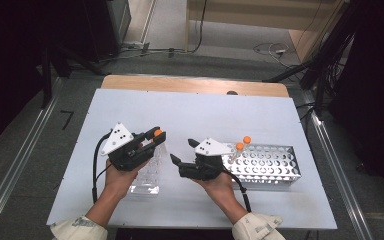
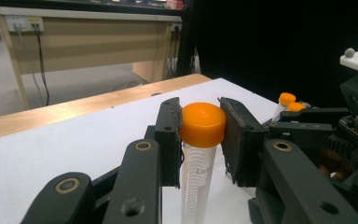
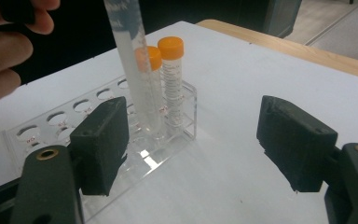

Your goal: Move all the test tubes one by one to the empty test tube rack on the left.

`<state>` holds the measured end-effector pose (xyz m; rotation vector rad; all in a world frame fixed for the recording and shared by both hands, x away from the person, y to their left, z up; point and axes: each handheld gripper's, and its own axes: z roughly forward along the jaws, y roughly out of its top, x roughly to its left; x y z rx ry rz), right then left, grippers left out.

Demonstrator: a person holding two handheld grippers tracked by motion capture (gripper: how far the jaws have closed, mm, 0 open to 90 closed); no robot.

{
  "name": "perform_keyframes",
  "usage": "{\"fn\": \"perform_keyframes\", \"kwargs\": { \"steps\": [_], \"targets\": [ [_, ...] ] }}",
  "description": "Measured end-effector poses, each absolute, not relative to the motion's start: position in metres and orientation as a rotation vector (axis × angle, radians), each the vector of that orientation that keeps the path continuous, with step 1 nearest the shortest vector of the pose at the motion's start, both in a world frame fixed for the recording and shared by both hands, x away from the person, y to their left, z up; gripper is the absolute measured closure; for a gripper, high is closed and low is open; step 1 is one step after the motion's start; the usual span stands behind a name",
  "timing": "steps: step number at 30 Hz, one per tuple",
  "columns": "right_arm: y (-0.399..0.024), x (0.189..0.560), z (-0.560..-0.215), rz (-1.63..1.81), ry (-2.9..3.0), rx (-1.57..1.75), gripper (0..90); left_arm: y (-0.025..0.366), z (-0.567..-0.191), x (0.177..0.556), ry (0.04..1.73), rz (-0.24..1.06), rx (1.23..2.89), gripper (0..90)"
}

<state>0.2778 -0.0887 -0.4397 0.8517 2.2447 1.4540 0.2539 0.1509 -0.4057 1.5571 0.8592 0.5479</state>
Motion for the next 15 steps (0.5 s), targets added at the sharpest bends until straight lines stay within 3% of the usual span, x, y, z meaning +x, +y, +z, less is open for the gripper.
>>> {"fn": "perform_keyframes", "kwargs": {
  "steps": [15],
  "targets": [
    [-0.1,0.274,-0.442,1.445,2.235,0.86,24.4,0.169,-0.408,0.243,0.897,0.595,1.548,69.2]
  ]
}}
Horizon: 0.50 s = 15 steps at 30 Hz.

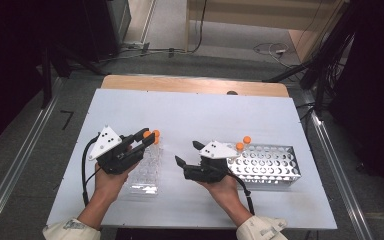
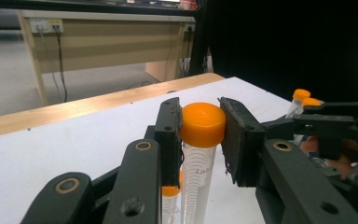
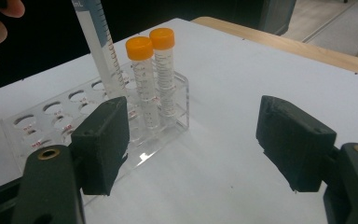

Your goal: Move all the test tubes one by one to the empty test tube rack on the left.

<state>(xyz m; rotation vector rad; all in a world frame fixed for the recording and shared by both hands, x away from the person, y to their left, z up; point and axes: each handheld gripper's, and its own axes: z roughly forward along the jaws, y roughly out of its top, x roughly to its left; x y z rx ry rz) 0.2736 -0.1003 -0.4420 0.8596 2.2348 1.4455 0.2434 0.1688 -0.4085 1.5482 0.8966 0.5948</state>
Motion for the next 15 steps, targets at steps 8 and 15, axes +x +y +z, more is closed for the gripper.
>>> {"fn": "perform_keyframes", "kwargs": {
  "steps": [8,15],
  "targets": [
    [-0.101,0.273,-0.442,1.446,2.232,0.855,25.7,0.168,-0.415,0.246,0.917,0.604,1.561,69.2],
    [-0.103,0.273,-0.442,1.446,2.227,0.864,26.5,0.165,-0.421,0.246,0.921,0.598,1.584,69.1]
  ]
}}
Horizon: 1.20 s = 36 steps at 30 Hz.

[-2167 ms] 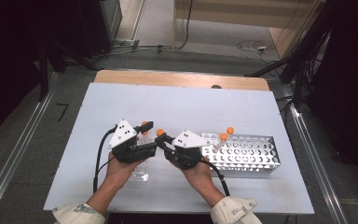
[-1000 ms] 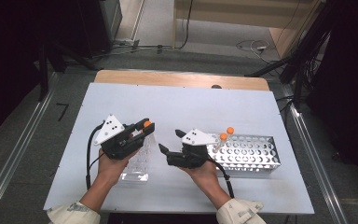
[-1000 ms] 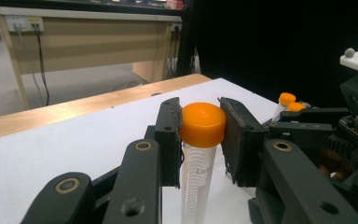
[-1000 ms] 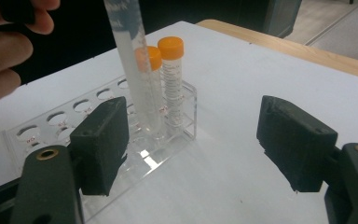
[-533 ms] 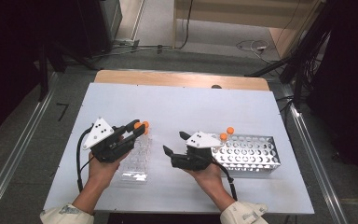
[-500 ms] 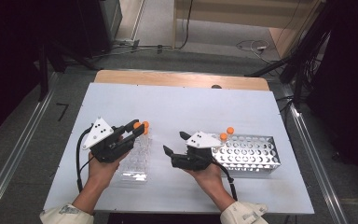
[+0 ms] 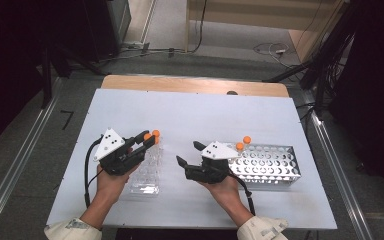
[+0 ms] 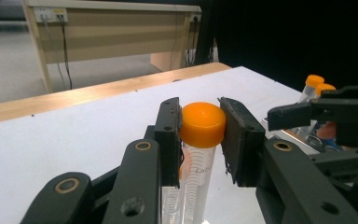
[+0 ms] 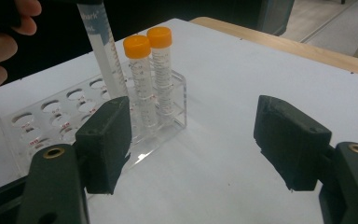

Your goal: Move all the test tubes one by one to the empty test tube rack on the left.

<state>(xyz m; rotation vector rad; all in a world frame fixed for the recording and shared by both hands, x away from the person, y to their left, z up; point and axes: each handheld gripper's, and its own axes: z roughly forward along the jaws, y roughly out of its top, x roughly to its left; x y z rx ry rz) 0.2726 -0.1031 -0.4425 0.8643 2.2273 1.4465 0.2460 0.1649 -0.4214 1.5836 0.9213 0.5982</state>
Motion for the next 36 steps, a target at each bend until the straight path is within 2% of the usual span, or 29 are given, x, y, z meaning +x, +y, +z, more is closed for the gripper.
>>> {"fn": "perform_keyframes", "kwargs": {
  "steps": [28,36],
  "targets": [
    [-0.104,0.271,-0.441,1.452,2.222,0.859,27.9,0.153,-0.443,0.241,0.922,0.666,1.649,68.4],
    [-0.104,0.271,-0.441,1.454,2.221,0.859,28.1,0.153,-0.444,0.242,0.925,0.651,1.649,65.8]
  ]
}}
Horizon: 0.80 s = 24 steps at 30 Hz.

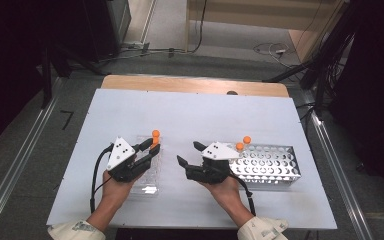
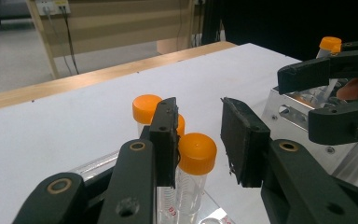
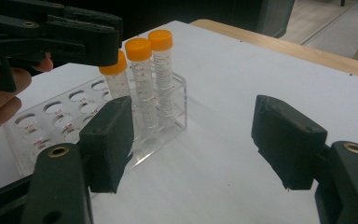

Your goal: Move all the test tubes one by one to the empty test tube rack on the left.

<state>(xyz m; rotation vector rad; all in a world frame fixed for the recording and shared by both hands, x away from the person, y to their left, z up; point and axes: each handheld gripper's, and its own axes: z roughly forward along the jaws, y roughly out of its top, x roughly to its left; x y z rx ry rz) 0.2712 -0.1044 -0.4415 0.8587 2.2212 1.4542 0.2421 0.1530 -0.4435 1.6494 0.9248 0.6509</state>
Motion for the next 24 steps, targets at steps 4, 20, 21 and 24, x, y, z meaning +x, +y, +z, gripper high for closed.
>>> {"fn": "perform_keyframes", "kwargs": {
  "steps": [4,20,21,24],
  "targets": [
    [-0.105,0.271,-0.441,1.456,2.218,0.861,28.2,0.153,-0.443,0.242,0.92,0.64,1.648,62.6],
    [-0.132,0.269,-0.429,1.465,2.167,0.891,29.1,0.151,-0.435,0.238,0.936,0.635,1.594,33.4],
    [-0.135,0.269,-0.428,1.464,2.16,0.898,29.2,0.151,-0.435,0.238,0.94,0.632,1.591,31.9],
    [-0.145,0.269,-0.426,1.459,2.14,0.912,29.2,0.15,-0.435,0.239,0.947,0.636,1.593,28.4]
  ]
}}
